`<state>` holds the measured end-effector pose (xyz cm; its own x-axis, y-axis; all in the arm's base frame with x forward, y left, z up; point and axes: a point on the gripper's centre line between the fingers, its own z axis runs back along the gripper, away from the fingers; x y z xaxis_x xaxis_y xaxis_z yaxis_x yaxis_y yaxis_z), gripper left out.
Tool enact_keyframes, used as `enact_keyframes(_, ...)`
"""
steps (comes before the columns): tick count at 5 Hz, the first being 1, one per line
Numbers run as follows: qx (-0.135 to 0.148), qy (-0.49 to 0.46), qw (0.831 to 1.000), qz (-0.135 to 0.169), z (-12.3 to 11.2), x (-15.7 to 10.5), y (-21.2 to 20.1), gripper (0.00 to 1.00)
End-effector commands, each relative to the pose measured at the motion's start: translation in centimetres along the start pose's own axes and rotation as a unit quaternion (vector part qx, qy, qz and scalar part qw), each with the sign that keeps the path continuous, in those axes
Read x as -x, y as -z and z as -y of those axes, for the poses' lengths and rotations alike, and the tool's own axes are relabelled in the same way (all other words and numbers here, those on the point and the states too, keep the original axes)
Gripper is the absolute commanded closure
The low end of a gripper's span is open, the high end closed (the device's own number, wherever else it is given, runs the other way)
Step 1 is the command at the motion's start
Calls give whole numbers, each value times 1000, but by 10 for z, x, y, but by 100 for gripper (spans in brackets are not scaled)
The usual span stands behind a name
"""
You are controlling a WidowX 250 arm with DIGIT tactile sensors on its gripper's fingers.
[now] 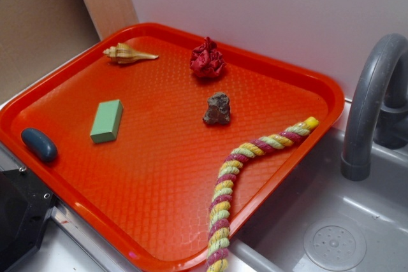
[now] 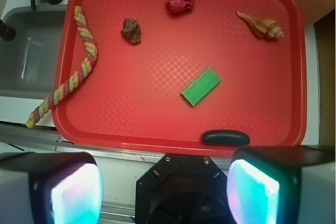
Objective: Grab the shell.
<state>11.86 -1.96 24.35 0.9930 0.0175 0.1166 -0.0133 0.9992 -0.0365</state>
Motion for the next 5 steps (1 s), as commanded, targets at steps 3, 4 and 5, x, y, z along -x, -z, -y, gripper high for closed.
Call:
enact_keyframes(3, -65, 131, 987, 64, -28, -96, 26, 0)
enact_keyframes(4, -98, 223, 967, 69, -51, -129, 32, 0)
enact_keyframes(5, -146, 331, 932, 36, -77, -150, 48, 0)
